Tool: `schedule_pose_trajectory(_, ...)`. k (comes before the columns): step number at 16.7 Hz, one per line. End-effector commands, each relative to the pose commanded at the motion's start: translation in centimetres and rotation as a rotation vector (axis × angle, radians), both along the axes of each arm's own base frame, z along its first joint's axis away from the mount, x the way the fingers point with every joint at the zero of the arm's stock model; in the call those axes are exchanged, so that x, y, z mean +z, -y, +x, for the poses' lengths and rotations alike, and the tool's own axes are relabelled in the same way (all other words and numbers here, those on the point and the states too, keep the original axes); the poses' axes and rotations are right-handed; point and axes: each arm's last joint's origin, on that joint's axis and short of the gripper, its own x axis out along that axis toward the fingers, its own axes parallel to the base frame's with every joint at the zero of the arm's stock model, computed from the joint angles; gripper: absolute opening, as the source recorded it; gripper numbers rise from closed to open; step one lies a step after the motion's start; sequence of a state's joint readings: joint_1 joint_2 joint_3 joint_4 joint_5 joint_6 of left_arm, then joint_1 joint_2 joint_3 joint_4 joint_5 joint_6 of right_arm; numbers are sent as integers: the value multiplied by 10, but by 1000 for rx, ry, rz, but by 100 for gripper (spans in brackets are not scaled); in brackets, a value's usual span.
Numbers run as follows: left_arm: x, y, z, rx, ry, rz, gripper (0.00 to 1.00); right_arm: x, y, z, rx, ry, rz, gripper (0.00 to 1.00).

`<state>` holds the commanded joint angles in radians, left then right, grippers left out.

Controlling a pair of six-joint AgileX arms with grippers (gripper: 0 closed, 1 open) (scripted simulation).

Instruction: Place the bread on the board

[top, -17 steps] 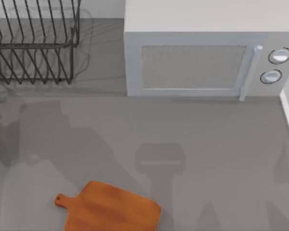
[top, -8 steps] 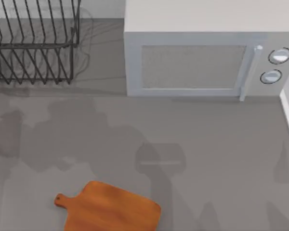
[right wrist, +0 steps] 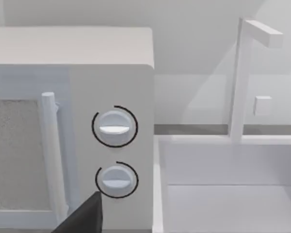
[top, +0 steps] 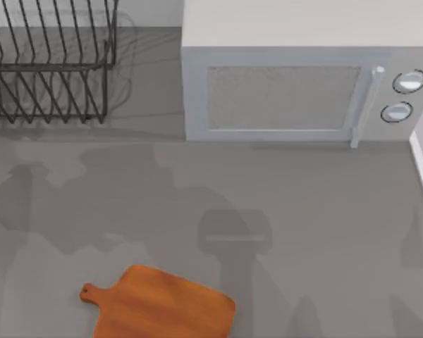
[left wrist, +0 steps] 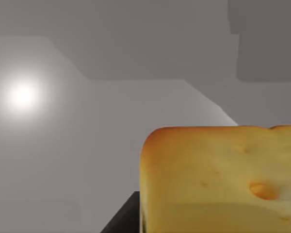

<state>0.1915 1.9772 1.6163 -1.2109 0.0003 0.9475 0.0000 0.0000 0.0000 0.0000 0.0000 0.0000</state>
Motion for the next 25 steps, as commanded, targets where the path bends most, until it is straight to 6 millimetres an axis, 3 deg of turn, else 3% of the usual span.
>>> schedule_pose_trajectory(5,-5,11,-2,169,12,10,0,0,0,0,0,0,0,100)
schedule_pose_trajectory(10,-20,40,-9,548,0,24,0,0,0,0,0,0,0,100)
schedule_pose_trajectory(14,-40,78,-23,947,-46,59,0,0,0,0,0,0,0,100)
schedule_pose_trajectory(19,-62,133,-55,1459,-90,154,0,0,0,0,0,0,0,100)
schedule_pose_trajectory(25,-66,196,-105,1925,-44,223,0,0,0,0,0,0,0,100)
